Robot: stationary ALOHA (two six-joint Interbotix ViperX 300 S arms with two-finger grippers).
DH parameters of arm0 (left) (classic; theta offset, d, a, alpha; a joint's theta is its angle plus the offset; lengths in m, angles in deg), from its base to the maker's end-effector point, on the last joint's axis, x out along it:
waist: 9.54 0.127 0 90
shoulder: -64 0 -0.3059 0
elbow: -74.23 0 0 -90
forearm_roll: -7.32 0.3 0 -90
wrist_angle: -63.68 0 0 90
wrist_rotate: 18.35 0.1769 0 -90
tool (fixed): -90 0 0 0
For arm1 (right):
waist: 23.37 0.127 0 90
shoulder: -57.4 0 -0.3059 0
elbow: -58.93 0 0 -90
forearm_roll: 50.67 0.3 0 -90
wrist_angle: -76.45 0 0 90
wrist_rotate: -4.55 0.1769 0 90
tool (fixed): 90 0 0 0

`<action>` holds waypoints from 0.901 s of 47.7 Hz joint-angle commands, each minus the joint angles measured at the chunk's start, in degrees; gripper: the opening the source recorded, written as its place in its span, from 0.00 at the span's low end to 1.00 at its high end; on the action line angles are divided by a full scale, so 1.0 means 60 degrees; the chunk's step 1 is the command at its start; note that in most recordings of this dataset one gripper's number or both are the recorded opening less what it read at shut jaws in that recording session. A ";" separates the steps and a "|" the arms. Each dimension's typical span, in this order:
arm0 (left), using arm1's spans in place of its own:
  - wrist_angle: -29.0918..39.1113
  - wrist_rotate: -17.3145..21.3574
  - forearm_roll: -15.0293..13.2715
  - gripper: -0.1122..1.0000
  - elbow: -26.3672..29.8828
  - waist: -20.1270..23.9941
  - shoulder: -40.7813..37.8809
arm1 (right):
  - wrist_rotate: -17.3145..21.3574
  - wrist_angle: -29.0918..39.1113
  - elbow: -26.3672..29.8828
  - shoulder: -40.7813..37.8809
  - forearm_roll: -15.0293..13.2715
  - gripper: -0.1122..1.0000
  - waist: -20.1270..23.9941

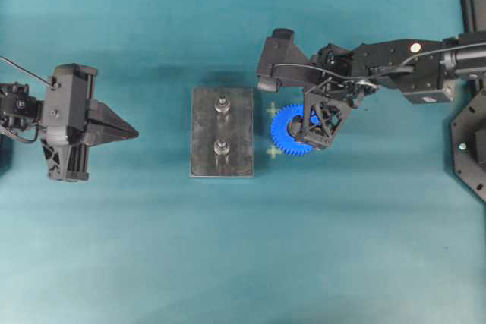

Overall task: Fit the large gear onto the shaft.
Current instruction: 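Close the right gripper on the blue gear's rim and lift it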

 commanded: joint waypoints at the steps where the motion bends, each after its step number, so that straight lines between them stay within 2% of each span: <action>1: -0.0073 0.0015 0.0029 0.10 0.0220 -0.0015 0.0000 | -0.0029 -0.0044 0.0176 -0.0015 0.0015 0.95 0.0044; 25: -0.0161 0.0015 0.0015 0.10 0.0249 -0.0029 -0.0117 | 0.0000 -0.0015 0.0557 -0.0630 0.0000 0.94 -0.0088; 30: -0.0161 0.0000 0.0029 0.10 0.0234 -0.0029 -0.0117 | 0.0015 0.0044 0.0630 -0.0645 0.0015 0.92 -0.0117; 34: -0.0161 0.0000 0.0015 0.10 0.0249 -0.0029 -0.0117 | 0.0015 0.0293 0.0703 -0.0645 0.0015 0.83 -0.0088; 40: -0.0161 0.0000 0.0015 0.10 0.0249 -0.0029 -0.0117 | 0.0015 0.0806 0.0835 -0.0645 0.0015 0.55 -0.0103; 43: -0.0161 0.0000 0.0015 0.10 0.0234 -0.0029 -0.0132 | 0.0015 0.0908 0.0864 -0.0630 0.0015 0.54 -0.0103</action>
